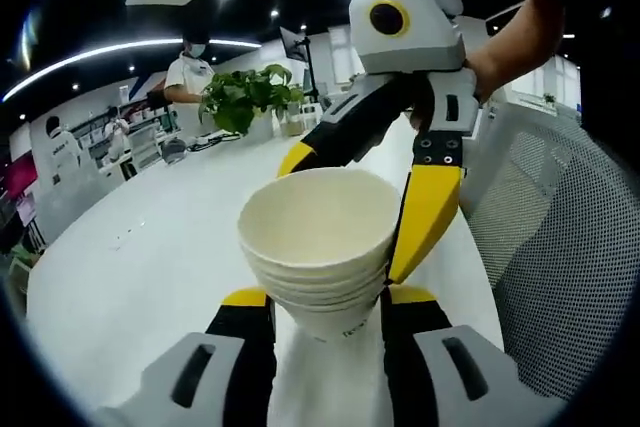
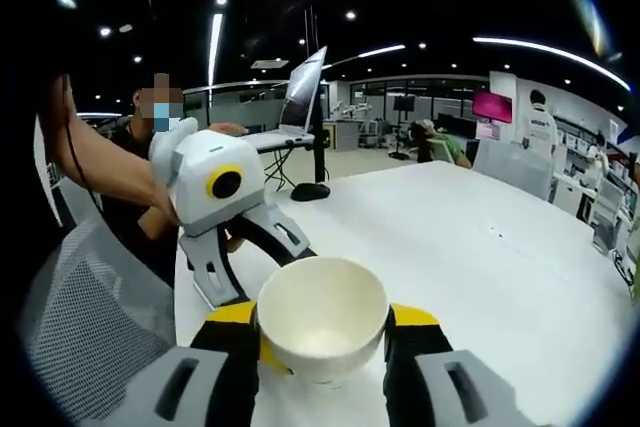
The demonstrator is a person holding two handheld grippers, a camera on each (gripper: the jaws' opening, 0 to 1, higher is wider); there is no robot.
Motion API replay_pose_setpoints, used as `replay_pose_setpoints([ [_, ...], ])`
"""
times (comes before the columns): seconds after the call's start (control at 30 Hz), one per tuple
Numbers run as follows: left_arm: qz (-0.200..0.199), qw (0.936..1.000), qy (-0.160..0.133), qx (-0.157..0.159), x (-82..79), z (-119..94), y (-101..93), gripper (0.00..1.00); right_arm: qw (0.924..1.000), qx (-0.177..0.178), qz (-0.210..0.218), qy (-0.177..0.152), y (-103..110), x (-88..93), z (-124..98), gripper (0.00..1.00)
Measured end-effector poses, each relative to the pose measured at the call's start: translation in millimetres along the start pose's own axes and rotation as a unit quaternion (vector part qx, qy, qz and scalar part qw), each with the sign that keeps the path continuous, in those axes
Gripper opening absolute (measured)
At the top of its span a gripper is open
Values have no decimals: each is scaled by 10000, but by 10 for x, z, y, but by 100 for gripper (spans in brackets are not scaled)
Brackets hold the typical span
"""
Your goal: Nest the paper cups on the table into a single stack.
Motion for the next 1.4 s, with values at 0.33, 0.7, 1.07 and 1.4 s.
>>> replay_pose_setpoints([
  [0.33,-90,9999,98,-101,-13,36,298,39,9998,-139,-115,39,-263,-129,140,48],
  [0.7,-240,9992,270,-171,17,132,622,39,9996,-256,-48,115,-565,-214,298,47],
  [1.07,-587,9975,315,-250,42,161,769,38,9991,-330,-101,243,-740,-276,416,47],
  [1.4,-547,9940,728,-601,163,101,806,36,9995,-159,-143,241,-763,-242,378,51],
])
Point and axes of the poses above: the point that each gripper's makers call its tool centre point, and the gripper's own axes: z roughly forward along the fingers, y roughly to its left, x roughly out of its underside, the point moved 7 cm from there along -z, roughly backward along the fingers, and after that the axes turned 11 degrees about y, right-handed, at the moved point
